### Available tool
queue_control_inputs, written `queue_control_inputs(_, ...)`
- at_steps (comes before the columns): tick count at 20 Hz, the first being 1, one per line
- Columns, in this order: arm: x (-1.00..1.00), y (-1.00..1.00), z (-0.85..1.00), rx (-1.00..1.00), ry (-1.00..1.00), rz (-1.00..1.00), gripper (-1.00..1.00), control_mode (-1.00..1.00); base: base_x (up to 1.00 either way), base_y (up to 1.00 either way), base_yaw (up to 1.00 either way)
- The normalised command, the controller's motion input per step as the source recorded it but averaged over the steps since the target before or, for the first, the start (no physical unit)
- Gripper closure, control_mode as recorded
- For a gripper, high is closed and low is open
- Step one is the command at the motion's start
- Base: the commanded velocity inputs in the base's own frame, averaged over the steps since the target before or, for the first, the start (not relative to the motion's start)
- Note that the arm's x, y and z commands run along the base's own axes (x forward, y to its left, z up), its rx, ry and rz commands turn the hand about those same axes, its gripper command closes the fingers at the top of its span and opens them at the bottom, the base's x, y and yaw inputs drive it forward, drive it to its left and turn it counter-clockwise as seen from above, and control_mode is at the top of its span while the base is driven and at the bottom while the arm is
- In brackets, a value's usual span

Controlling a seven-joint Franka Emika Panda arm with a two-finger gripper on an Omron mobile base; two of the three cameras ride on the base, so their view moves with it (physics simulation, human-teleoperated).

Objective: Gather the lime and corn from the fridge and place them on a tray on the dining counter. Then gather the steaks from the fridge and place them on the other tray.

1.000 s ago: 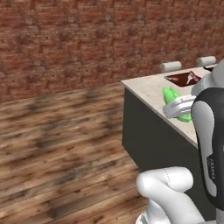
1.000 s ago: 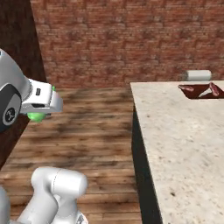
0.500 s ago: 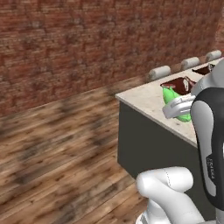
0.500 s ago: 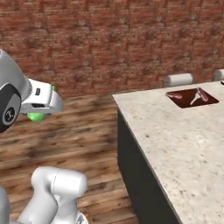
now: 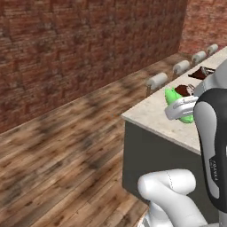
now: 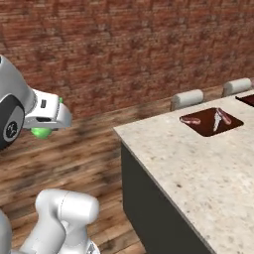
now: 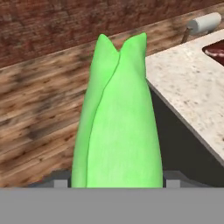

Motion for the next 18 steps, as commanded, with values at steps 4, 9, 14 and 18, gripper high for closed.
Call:
queue_control_inputs(4, 0.0, 0.0, 0.0, 0.0, 0.0, 0.0, 1.0, 1.0, 0.94, 0.74, -0.39)
queue_control_inputs(9, 0.0, 0.0, 0.0, 0.0, 0.0, 0.0, 1.0, 1.0, 0.94, 0.76, -0.39)
queue_control_inputs(14, 0.0, 0.0, 0.0, 0.0, 0.0, 0.0, 1.0, 1.0, 0.95, 0.75, -0.38)
queue_control_inputs(18, 0.0, 0.0, 0.0, 0.0, 0.0, 0.0, 1.0, 1.0, 0.95, 0.77, -0.38)
